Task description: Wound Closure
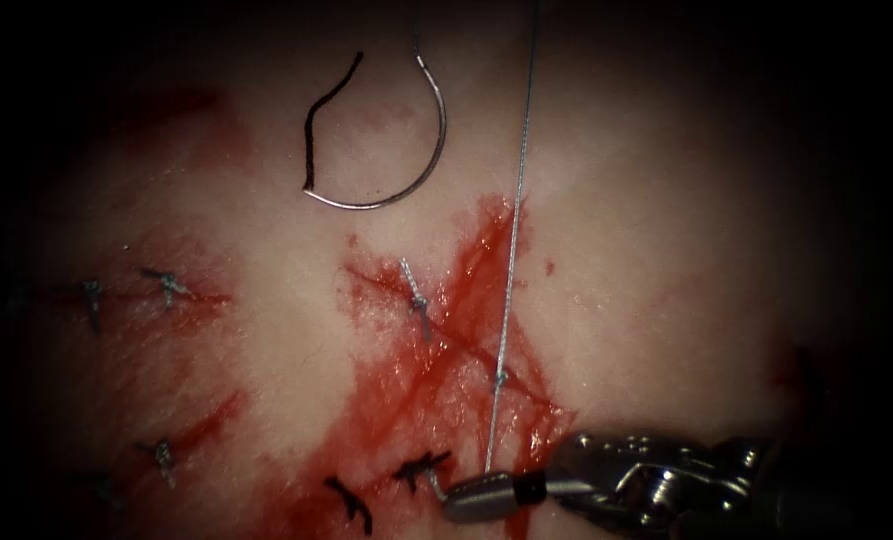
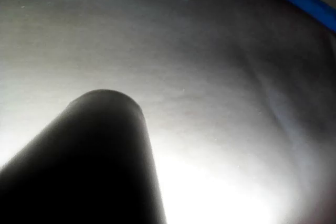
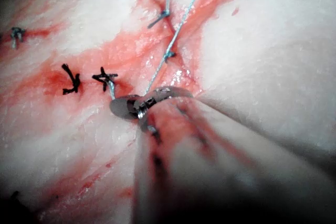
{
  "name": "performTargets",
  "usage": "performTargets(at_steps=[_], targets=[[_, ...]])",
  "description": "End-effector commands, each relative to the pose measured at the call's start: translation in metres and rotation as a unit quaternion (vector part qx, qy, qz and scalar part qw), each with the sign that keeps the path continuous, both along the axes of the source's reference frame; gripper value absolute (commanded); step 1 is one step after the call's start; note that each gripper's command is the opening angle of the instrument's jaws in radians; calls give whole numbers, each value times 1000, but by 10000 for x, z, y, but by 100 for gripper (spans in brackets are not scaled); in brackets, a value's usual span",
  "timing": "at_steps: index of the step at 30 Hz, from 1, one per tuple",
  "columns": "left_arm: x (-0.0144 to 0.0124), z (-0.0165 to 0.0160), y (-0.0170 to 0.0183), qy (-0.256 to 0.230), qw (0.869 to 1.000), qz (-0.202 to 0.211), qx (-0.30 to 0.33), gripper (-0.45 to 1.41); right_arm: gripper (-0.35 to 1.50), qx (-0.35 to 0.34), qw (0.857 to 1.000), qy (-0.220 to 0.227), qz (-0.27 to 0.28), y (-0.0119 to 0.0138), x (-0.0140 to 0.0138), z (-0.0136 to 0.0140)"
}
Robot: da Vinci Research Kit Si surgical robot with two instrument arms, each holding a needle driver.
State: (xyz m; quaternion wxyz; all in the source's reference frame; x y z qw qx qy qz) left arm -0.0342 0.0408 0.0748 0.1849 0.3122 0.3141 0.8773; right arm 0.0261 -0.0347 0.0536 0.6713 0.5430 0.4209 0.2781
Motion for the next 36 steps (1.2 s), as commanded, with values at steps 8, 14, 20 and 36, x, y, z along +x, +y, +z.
performTargets(at_steps=[8, 14, 20, 36], targets=[[-1, -4, 14, -9, 1000, -2, -20, -45, -35, 2, 1000, 1, -9, -8, 9, 2], [13, 0, -20, -11, 1000, -8, -15, -45, 11, -72, 996, -11, 55, 5, 2, -2], [51, -23, -123, -55, 995, 6, -79, -45, 101, -92, 989, -14, 117, 62, -16, -28], [102, -218, -153, -594, 798, -98, -18, -45, 105, -73, 943, -124, 300, 142, -42, -34]])
